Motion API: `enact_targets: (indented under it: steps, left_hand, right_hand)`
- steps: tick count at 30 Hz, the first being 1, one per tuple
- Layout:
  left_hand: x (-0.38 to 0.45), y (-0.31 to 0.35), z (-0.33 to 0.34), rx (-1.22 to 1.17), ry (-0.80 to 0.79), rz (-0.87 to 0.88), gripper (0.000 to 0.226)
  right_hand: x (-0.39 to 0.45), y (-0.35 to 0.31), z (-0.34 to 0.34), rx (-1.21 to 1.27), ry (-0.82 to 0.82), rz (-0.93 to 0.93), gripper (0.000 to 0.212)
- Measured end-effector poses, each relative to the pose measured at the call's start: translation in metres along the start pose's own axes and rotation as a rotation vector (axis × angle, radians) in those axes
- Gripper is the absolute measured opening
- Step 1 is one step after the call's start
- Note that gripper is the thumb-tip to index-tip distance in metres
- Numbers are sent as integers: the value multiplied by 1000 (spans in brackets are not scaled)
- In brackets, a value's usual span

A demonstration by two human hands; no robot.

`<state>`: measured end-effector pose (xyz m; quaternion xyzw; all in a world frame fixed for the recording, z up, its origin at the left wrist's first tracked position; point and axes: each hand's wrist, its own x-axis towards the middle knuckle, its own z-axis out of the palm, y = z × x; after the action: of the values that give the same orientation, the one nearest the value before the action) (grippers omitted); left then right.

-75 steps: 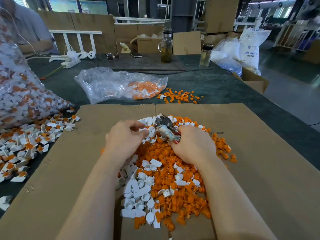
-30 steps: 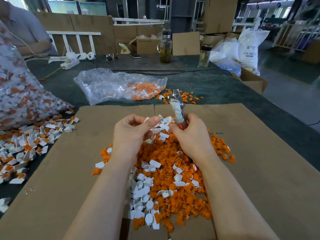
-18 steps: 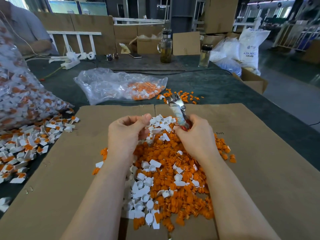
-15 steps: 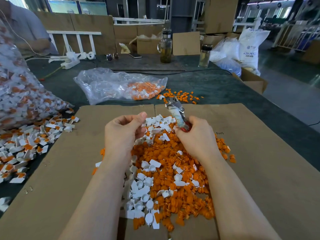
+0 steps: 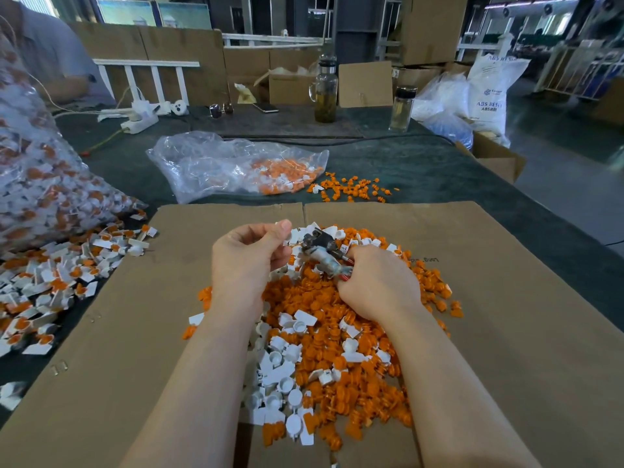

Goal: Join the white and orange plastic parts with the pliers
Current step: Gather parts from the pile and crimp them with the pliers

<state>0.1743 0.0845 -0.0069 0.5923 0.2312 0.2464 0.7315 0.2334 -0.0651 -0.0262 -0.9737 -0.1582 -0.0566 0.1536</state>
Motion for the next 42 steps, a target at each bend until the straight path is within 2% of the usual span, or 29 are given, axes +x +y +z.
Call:
enact_targets:
  steps: [4, 9, 14, 21, 24, 31, 42]
  left_hand:
    - [0, -1, 0, 7, -2, 0, 13]
    - [-1, -1, 1, 20, -14, 2, 13]
    - [-2, -1, 2, 29, -20, 0, 13]
    - [-2, -1, 1, 23, -32, -4, 12]
    - [-3, -1, 2, 24, -54, -8, 8]
    - [-7, 0, 6, 29, -143, 9, 7]
    - [-8, -4, 12, 143, -140, 74, 10]
  right_hand:
    - [-1, 0, 0, 8, 18, -4, 12]
    - [0, 0, -3, 22, 78, 20, 20]
    - [-2, -1, -1, -34, -9, 14, 18]
    - [-1, 0, -2, 26, 26, 22, 15]
    - [0, 1, -5, 147, 77, 17, 15]
    - [-4, -6, -15, 685, 200, -56, 12]
    - [-6, -13, -13, 705, 290, -90, 20]
